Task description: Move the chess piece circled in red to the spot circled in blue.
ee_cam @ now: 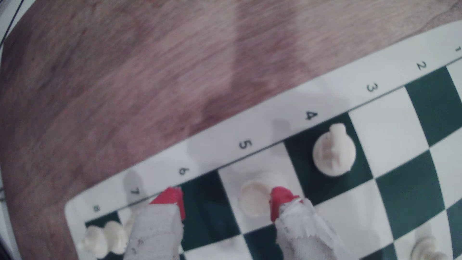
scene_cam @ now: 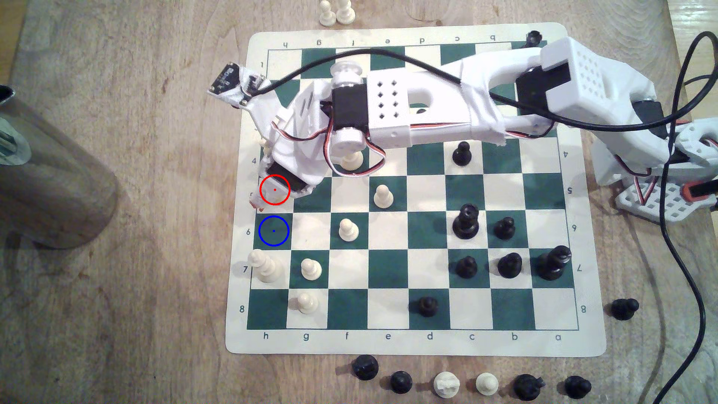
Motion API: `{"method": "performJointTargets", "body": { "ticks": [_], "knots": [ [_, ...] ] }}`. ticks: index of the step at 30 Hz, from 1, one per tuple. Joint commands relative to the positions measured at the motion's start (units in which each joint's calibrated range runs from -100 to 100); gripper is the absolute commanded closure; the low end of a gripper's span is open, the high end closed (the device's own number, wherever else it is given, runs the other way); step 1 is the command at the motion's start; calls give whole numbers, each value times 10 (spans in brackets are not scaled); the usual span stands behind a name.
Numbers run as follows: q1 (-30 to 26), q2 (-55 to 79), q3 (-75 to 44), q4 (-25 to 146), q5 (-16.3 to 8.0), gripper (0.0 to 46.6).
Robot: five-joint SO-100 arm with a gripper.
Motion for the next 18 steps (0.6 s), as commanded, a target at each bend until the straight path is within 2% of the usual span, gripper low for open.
{"method": "performJointTargets", "body": {
  "ticks": [1, 18],
  "knots": [
    [10, -9, -73, -11, 5, 278],
    [9, 18, -86, -11, 9, 307]
  ]
}}
